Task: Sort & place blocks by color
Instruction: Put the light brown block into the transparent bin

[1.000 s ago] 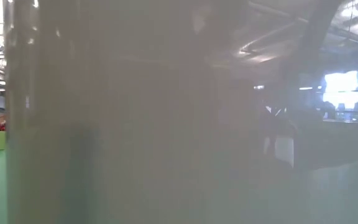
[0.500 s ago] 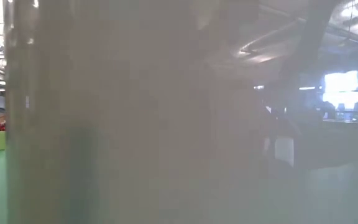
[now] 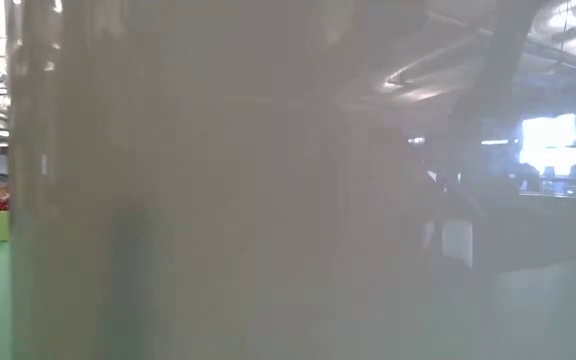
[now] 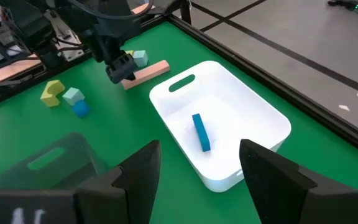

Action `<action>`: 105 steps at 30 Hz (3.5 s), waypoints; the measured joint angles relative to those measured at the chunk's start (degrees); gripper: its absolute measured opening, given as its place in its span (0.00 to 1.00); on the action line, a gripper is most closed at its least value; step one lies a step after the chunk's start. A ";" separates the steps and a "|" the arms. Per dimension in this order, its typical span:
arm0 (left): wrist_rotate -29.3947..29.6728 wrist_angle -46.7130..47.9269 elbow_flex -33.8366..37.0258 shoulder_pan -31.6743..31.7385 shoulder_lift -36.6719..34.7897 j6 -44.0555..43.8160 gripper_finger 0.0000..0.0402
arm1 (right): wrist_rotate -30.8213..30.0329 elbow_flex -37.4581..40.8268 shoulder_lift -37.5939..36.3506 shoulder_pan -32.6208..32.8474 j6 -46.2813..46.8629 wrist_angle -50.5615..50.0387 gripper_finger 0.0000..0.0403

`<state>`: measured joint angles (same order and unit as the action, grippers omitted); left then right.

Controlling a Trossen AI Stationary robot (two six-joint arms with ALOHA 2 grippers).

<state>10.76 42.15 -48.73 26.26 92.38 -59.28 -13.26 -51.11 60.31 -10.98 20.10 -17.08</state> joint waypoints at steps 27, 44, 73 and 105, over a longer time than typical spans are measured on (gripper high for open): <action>1.87 -9.70 0.37 -0.52 -1.93 -1.05 0.52 | -0.07 0.00 0.00 0.02 0.11 0.00 0.52; 4.53 -12.30 0.09 -1.02 3.58 2.32 0.34 | -0.20 0.00 0.01 0.11 0.22 0.00 0.52; 7.25 -59.56 0.14 -19.05 -14.76 20.99 0.33 | -0.13 0.00 0.02 0.09 -3.09 6.23 0.52; 6.92 -79.91 0.13 -31.66 -9.47 35.61 0.33 | 17.92 0.00 15.23 5.86 4.21 46.91 0.64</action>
<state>17.68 -37.76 -48.60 -5.39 82.91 -23.67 4.67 -51.11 75.54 -5.13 24.31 29.83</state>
